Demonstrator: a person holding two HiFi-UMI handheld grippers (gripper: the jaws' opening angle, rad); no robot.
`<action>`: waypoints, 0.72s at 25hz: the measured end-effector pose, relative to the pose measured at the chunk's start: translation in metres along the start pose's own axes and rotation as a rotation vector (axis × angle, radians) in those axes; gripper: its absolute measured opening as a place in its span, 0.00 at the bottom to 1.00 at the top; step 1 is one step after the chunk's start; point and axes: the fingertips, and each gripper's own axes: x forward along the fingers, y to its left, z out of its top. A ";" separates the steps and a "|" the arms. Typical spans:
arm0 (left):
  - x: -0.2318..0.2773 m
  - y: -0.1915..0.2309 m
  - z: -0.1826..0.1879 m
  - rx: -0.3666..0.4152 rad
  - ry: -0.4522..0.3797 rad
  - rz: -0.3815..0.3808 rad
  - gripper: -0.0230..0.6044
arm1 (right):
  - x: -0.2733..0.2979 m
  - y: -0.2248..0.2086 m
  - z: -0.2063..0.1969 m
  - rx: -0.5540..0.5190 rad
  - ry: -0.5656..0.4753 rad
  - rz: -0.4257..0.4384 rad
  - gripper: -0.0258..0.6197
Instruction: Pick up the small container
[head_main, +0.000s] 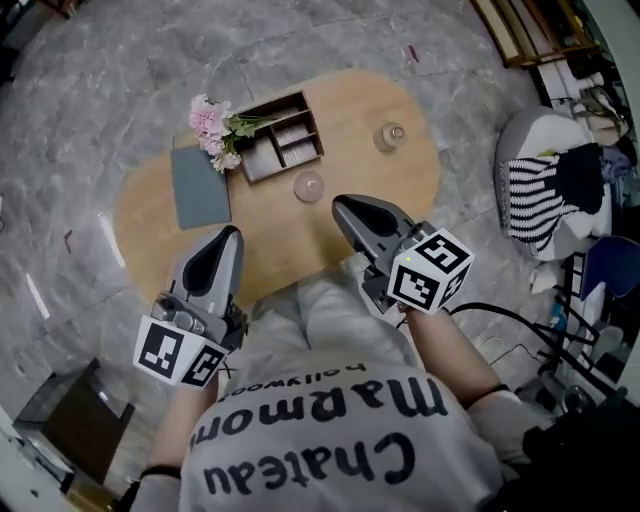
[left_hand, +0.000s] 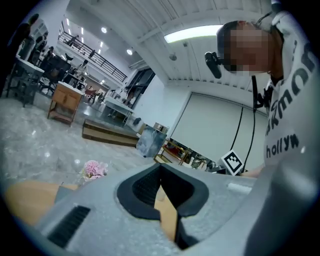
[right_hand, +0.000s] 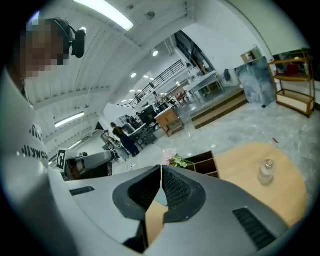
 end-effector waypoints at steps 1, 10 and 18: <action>0.002 0.001 -0.007 -0.003 -0.002 0.022 0.06 | 0.007 -0.007 -0.006 0.000 0.025 0.026 0.07; 0.019 0.024 -0.074 -0.065 0.051 0.261 0.06 | 0.063 -0.074 -0.065 -0.030 0.236 0.143 0.07; 0.014 0.029 -0.112 -0.163 0.059 0.385 0.06 | 0.093 -0.120 -0.103 -0.232 0.291 0.129 0.07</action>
